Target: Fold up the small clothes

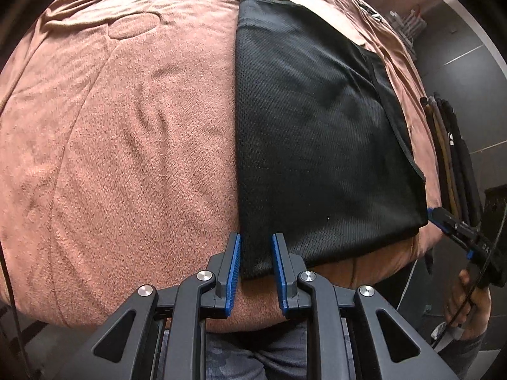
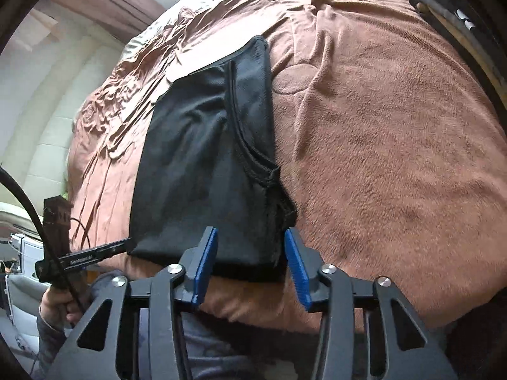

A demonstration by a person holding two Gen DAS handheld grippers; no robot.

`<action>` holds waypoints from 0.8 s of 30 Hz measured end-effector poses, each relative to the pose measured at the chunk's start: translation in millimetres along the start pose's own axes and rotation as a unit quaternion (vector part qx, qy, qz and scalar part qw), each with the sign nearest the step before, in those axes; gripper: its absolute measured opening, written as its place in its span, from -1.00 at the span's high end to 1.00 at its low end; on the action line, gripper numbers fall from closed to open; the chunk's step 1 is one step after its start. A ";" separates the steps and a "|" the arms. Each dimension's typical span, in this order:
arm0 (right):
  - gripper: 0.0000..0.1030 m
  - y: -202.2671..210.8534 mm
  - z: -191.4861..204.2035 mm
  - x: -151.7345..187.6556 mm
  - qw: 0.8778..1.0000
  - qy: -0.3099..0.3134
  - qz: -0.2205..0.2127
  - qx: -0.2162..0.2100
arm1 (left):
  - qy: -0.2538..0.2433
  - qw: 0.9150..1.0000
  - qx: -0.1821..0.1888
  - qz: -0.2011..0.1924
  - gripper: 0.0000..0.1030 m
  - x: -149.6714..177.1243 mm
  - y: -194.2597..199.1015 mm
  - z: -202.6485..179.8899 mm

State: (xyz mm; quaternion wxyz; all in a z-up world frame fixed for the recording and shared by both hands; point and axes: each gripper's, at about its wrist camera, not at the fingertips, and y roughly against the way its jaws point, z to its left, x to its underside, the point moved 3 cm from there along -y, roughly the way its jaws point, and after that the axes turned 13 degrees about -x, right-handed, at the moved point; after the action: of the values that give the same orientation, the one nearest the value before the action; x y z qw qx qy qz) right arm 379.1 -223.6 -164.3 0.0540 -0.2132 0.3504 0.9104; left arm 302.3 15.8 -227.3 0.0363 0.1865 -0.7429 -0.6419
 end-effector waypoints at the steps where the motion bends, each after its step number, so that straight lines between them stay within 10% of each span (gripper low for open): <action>1: 0.21 -0.7 -0.6 2.4 1.000 -0.001 0.002 -0.001 | -0.001 1.000 -0.001 -0.001 0.59 0.1 0.2 -0.4; 7: 0.87 -12.6 1.9 9.0 1.000 -0.009 0.011 0.013 | -0.004 1.000 -0.003 -0.003 0.59 0.2 1.8 -0.8; 24: 0.88 0.0 1.7 21.8 1.000 -0.020 -0.002 0.011 | 0.007 1.000 0.008 -0.001 0.59 -3.5 5.5 14.9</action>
State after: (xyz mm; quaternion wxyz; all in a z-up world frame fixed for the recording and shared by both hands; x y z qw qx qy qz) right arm 358.8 -223.6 -172.4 0.0649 -0.1952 0.3593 0.9102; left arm 299.9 31.5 -223.9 0.0396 0.1920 -0.7474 -0.6348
